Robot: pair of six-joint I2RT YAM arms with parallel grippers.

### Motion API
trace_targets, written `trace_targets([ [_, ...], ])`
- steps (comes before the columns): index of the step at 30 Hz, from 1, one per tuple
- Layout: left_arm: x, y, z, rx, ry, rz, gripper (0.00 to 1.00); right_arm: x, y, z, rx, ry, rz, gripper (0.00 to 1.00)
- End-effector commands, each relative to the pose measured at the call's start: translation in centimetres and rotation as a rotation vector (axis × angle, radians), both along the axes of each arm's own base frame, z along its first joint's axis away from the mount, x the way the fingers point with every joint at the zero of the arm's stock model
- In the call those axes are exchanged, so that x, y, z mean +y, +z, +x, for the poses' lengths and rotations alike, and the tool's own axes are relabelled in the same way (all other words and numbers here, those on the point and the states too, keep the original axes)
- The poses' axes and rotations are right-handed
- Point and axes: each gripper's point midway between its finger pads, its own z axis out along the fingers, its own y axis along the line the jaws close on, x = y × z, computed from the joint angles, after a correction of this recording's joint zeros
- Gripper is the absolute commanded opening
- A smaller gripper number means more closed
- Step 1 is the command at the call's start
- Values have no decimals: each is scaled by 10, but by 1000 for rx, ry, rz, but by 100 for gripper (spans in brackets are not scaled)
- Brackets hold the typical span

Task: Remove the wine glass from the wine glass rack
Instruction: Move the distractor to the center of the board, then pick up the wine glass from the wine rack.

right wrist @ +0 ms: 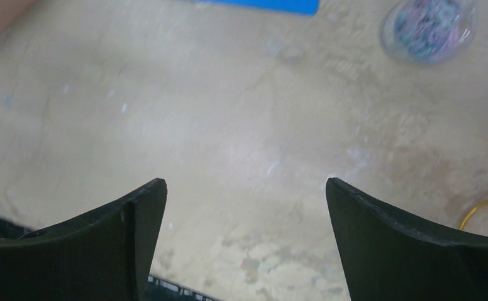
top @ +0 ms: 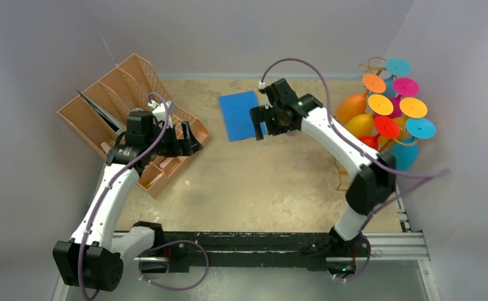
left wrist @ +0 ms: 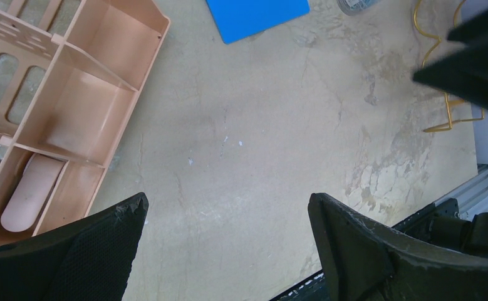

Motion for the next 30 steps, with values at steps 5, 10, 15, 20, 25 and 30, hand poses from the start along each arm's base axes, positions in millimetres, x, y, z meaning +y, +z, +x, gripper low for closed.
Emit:
trace_targets([
  [5,2,4,3,-32,-2,7,98,-20,-2,-99,-58,81,-117,93],
  [10,3,3,2,-24,2,11,98,-48,2,-136,-149,20,-221,88],
  [15,5,3,2,-22,12,17,98,-76,35,-154,-230,-21,-251,81],
  [20,5,3,2,-19,11,15,97,-87,87,-157,-331,-29,-188,75],
  [25,5,2,2,-12,11,16,97,-95,129,-144,-439,-28,-218,73],
  [30,4,1,2,-6,6,12,98,-114,161,-130,-539,-61,-335,68],
])
